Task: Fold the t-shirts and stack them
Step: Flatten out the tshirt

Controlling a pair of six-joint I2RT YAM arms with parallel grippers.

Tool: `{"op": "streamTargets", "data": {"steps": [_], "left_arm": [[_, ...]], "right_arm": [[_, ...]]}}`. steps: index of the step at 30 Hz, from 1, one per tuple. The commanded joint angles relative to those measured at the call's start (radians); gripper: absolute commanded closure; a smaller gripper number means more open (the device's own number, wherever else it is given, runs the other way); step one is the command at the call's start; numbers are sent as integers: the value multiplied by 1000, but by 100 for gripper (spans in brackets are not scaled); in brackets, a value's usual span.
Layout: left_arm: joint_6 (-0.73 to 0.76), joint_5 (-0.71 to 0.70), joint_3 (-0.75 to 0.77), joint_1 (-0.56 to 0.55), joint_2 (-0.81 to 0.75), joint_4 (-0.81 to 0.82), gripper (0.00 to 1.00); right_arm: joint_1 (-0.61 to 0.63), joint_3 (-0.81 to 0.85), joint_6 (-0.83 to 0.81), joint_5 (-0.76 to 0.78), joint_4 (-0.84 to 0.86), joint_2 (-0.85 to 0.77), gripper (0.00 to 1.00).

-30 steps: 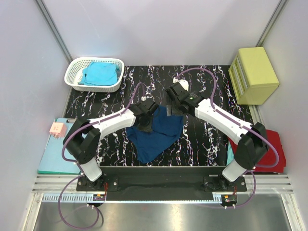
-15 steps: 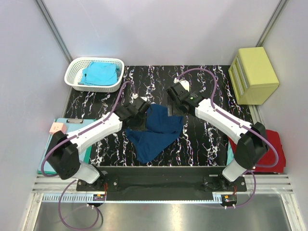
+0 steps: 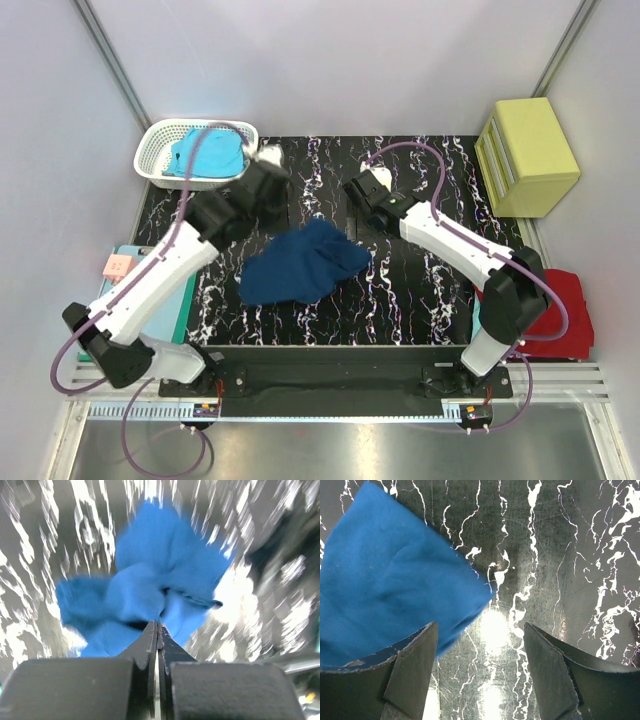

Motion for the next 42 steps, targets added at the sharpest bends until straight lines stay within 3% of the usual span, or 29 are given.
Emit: {"op": "streamTargets", "data": {"steps": [1, 5, 8, 13, 20, 23, 29, 32, 35, 38, 39, 41, 42], "left_arm": [[86, -58, 363, 78, 97, -7, 100], [128, -76, 784, 83, 244, -93, 100], [124, -96, 901, 83, 283, -90, 100], [111, -98, 977, 66, 273, -90, 100], [107, -202, 998, -65, 180, -99, 100], [134, -236, 1046, -66, 161, -102, 100], [165, -170, 1126, -89, 149, -87, 100], [214, -237, 1121, -157, 141, -88, 100], [317, -426, 1123, -278, 154, -96, 100], [494, -747, 1156, -455, 213, -68, 100], [672, -949, 1155, -500, 232, -27, 100], [994, -1160, 1027, -606, 264, 416, 100], [1520, -1240, 927, -617, 249, 729, 100]], "right_arm": [[-10, 72, 16, 18, 21, -16, 24], [-13, 85, 16, 18, 16, -42, 24], [-11, 80, 11, 13, 16, -68, 24], [-11, 48, -1, 30, 18, -128, 24], [-11, 2, -14, 35, 25, -186, 24], [-11, -12, -9, 24, 33, -208, 24], [-11, -29, -17, -11, 67, -275, 24], [-11, -49, -20, -19, 82, -305, 25], [-11, -58, -29, -8, 79, -332, 25], [-11, -58, -37, 15, 65, -351, 25], [-11, -55, -40, 25, 54, -357, 25], [-11, -50, -44, 33, 45, -361, 25], [-13, -49, -44, 38, 41, -369, 25]]}}
